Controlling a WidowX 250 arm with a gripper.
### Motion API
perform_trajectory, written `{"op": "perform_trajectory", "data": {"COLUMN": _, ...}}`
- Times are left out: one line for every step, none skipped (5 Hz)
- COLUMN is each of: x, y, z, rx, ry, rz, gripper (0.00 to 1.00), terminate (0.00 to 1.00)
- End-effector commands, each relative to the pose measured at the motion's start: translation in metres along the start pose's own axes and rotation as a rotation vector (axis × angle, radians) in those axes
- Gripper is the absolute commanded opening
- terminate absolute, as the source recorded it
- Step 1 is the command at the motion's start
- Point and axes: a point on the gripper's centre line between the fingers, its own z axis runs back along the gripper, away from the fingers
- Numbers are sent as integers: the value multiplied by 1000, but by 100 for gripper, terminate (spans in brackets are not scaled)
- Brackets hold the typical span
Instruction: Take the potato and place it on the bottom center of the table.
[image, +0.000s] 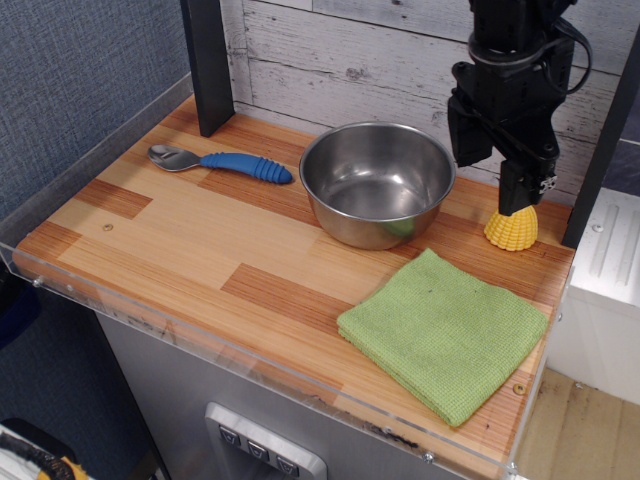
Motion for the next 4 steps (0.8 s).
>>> {"op": "perform_trajectory", "data": {"x": 38, "y": -1, "z": -10, "rx": 19, "ry": -33, "rz": -50, "gripper": 100, "terminate": 0}}
{"op": "perform_trajectory", "data": {"x": 39, "y": -1, "z": -21, "rx": 15, "ry": -22, "rz": -62, "gripper": 100, "terminate": 0}}
{"op": "perform_trajectory", "data": {"x": 34, "y": 1, "z": -22, "rx": 20, "ry": -8, "rz": -54, "gripper": 100, "terminate": 0}}
{"op": "perform_trajectory", "data": {"x": 30, "y": 1, "z": -28, "rx": 15, "ry": 10, "rz": -49, "gripper": 100, "terminate": 0}}
